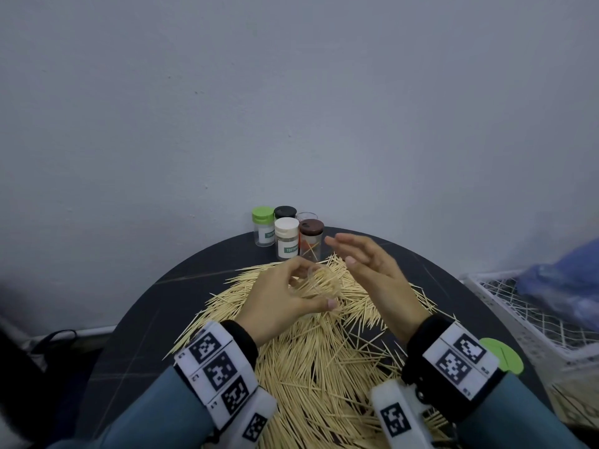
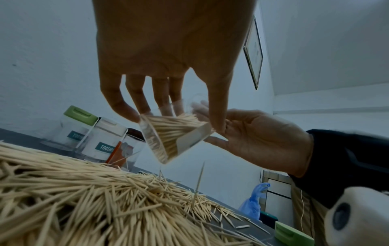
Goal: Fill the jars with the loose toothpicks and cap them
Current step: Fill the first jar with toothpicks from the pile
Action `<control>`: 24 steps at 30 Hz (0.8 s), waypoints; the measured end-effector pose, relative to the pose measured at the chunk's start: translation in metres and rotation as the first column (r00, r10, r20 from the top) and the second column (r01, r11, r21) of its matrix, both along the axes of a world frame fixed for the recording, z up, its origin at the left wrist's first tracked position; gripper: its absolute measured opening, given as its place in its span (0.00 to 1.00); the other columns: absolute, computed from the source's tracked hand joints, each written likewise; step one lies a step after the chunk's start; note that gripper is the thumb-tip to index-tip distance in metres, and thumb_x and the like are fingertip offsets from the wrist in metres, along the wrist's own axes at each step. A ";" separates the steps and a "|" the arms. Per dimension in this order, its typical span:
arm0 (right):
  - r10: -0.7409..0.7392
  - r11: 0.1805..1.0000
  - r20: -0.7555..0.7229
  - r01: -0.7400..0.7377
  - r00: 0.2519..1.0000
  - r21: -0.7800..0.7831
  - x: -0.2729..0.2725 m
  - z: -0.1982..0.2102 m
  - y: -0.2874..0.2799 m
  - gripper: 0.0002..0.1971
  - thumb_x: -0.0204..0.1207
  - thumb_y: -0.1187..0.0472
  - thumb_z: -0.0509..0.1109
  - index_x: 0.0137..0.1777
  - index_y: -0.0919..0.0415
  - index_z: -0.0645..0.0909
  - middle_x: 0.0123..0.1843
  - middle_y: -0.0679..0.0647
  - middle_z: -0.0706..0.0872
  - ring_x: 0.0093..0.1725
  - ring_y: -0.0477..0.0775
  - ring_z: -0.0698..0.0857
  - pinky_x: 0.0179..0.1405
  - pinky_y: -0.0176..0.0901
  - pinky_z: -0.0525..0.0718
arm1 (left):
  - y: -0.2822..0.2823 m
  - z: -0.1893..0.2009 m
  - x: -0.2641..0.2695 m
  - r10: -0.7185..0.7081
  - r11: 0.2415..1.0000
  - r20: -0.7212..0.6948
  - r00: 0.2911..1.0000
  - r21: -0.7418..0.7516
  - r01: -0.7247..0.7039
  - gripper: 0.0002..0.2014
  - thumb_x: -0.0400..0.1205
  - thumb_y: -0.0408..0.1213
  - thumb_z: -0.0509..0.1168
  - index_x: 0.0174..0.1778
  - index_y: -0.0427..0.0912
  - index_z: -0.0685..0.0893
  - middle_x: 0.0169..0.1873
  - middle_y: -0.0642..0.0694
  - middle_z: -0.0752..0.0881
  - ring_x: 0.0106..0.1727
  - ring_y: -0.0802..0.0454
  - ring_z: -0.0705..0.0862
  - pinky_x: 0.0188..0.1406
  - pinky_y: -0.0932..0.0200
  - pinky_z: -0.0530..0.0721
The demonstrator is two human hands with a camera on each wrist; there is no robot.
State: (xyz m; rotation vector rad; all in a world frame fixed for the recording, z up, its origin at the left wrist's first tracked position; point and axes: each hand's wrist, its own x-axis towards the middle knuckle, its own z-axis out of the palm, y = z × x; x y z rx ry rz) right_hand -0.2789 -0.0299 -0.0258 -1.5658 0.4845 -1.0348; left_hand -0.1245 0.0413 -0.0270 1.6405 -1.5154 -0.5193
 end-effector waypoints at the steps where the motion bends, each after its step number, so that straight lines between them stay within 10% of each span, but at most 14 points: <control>1: -0.006 1.000 0.007 0.006 1.000 -0.004 -0.002 0.001 -0.001 0.15 0.80 0.71 0.59 0.65 0.61 0.75 0.61 0.44 0.86 0.62 0.34 0.82 0.52 0.20 0.77 | 0.000 0.000 0.000 0.005 1.000 0.005 1.000 -0.001 -0.005 0.26 0.65 0.51 0.79 0.59 0.54 0.82 0.50 0.61 0.83 0.52 0.71 0.78 0.44 0.76 0.71; 10: -0.112 0.993 -0.380 0.095 0.918 -0.063 -0.002 -0.007 -0.006 0.08 0.76 0.64 0.70 0.54 0.58 0.82 0.46 0.51 0.86 0.47 0.47 0.86 0.45 0.38 0.86 | 0.001 0.000 0.002 0.034 0.999 0.031 0.999 -0.004 -0.034 0.26 0.63 0.47 0.81 0.56 0.54 0.83 0.47 0.62 0.83 0.49 0.71 0.78 0.36 0.78 0.72; 16: -0.286 0.944 -0.381 0.191 0.879 -0.268 -0.005 -0.004 -0.003 0.04 0.68 0.64 0.78 0.41 0.59 0.86 0.35 0.50 0.88 0.36 0.42 0.86 0.40 0.31 0.86 | -0.002 -0.004 0.004 0.086 0.996 0.155 0.984 -0.004 -0.087 0.30 0.57 0.55 0.81 0.55 0.61 0.82 0.51 0.54 0.83 0.56 0.56 0.79 0.54 0.52 0.80; 24: -0.300 0.921 -0.418 0.146 0.858 -0.361 -0.004 -0.001 0.001 0.04 0.66 0.61 0.80 0.38 0.56 0.87 0.34 0.47 0.89 0.35 0.39 0.85 0.38 0.25 0.82 | 0.001 0.000 0.002 0.104 0.994 0.248 0.963 -0.007 -0.106 0.30 0.61 0.53 0.81 0.58 0.62 0.79 0.54 0.56 0.80 0.58 0.58 0.73 0.46 0.59 0.70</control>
